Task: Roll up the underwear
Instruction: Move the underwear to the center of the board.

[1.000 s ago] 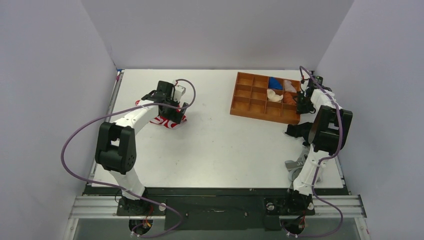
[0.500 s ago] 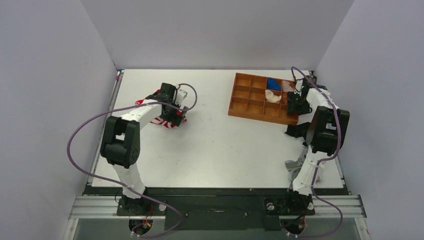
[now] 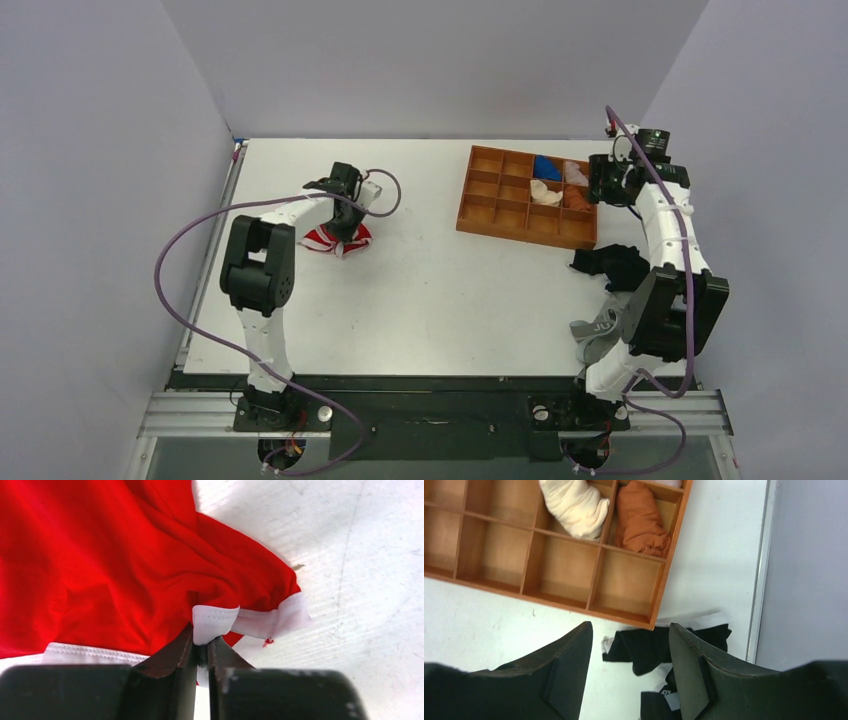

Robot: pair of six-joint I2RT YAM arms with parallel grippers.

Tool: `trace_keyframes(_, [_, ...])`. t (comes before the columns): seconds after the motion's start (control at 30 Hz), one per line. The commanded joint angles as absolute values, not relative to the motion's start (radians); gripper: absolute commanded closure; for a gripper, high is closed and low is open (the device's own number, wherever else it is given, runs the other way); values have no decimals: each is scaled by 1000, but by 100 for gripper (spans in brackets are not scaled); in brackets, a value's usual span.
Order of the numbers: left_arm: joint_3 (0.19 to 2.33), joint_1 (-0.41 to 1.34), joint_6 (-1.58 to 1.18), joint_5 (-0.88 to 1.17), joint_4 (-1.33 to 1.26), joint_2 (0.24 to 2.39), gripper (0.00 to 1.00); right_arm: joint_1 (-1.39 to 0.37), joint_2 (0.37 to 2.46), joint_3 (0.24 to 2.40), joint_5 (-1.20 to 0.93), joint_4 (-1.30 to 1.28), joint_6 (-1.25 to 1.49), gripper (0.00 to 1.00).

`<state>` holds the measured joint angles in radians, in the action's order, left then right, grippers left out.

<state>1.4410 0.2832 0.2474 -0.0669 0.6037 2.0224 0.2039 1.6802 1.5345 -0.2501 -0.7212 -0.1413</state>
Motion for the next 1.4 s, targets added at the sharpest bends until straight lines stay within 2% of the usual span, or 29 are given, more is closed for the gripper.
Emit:
trace_keyframes(0.0, [1427,299,252,46,675,1958,100,193,1600,1454,-284,-755,-188,46])
trace_keyframes(0.17, [1322,342,273,199,693,1757,100,185,1527,1349,-340,-772,-216,46])
trace_keyframes(0.23, [1298,382,284,280,709,1666,100,180,1503,1318,-361,-779,-221,46])
trace_keyframes(0.33, [1280,496,274,298,714,1566,98,173,1462,1280,-394,-791,-229,46])
trace_keyframes(0.4, [1268,573,262,297,706,1517,82,168,1446,1262,-411,-799,-235,46])
trace_keyframes(0.43, [1255,621,250,282,690,1497,60,165,1441,1255,-414,-801,-239,46])
trace_keyframes(0.47, [1249,641,246,276,683,1487,51,164,1433,1243,-421,-803,-241,46])
trace_keyframes(0.5, [1239,670,248,276,677,1485,30,161,1430,1239,-425,-807,-251,46])
trace_keyframes(0.57, [1235,688,248,281,678,1484,9,155,1423,1224,-439,-822,-272,46])
trace_keyframes(0.63, [1232,689,253,254,676,1481,4,146,1416,1216,-458,-841,-299,46])
trace_keyframes(0.77, [1181,687,311,147,637,1449,3,102,1398,1199,-510,-882,-375,46])
trace_keyframes(0.8, [1154,687,318,133,629,1437,0,91,1395,1195,-541,-887,-397,46])
trace_keyframes(0.9, [1097,680,360,72,575,1420,2,19,1400,1173,-624,-908,-441,46])
trace_keyframes(1.0, [1034,674,392,42,531,1425,1,-73,1408,1159,-650,-914,-483,46])
trace_keyframes(1.13, [1020,674,414,32,487,1471,11,-159,1428,1158,-653,-907,-484,47])
trace_keyframes(1.37, [1060,690,417,68,419,1577,30,-166,1429,1120,-668,-867,-461,47])
